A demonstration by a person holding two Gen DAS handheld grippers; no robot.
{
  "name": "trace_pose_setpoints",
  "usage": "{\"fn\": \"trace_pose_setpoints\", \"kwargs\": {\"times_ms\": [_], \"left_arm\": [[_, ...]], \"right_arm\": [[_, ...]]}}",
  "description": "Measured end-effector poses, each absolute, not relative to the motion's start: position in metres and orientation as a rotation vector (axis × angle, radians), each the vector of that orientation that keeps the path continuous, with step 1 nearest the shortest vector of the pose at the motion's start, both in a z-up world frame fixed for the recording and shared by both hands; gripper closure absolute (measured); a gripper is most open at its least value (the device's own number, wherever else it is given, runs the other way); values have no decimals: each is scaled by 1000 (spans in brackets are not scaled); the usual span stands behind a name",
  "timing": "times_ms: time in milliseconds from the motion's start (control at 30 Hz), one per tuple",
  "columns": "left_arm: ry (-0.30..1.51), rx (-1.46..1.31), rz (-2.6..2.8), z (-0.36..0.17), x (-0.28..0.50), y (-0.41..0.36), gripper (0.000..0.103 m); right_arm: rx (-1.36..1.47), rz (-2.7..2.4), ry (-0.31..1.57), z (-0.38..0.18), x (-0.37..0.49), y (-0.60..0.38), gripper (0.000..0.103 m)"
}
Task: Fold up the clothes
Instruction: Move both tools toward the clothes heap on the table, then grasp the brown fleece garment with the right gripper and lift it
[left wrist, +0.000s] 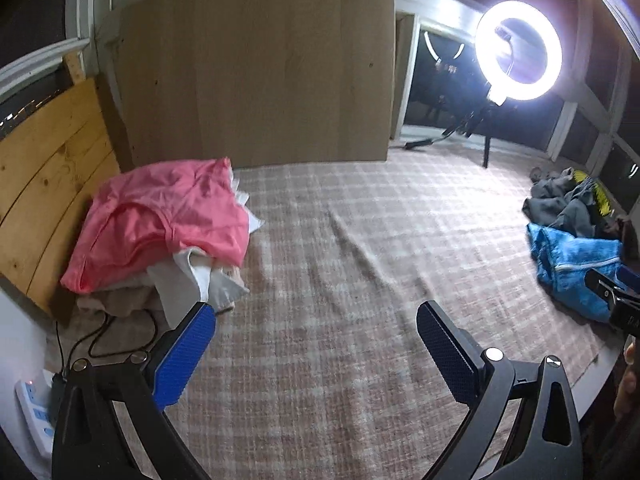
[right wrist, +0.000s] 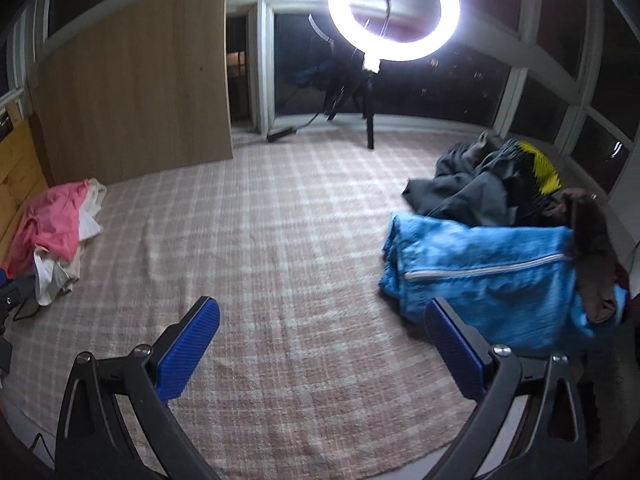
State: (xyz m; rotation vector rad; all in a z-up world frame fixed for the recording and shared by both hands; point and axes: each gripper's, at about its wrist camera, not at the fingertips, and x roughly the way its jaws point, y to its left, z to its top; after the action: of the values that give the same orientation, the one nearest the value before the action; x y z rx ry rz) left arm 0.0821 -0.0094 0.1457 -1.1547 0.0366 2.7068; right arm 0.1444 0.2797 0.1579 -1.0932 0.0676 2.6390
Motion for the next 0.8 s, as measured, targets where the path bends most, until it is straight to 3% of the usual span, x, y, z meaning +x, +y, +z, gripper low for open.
{"fn": "trace_pose_setpoints", "kwargs": {"times_ms": [433, 800], "left_arm": [[-45, -1008, 2592, 176, 74, 27, 2], [46, -963, 2541, 192, 70, 114, 2]], "right_arm": [[-943, 2588, 178, 190, 197, 333, 0], [-863, 2462, 300, 194, 250, 452, 0]]}}
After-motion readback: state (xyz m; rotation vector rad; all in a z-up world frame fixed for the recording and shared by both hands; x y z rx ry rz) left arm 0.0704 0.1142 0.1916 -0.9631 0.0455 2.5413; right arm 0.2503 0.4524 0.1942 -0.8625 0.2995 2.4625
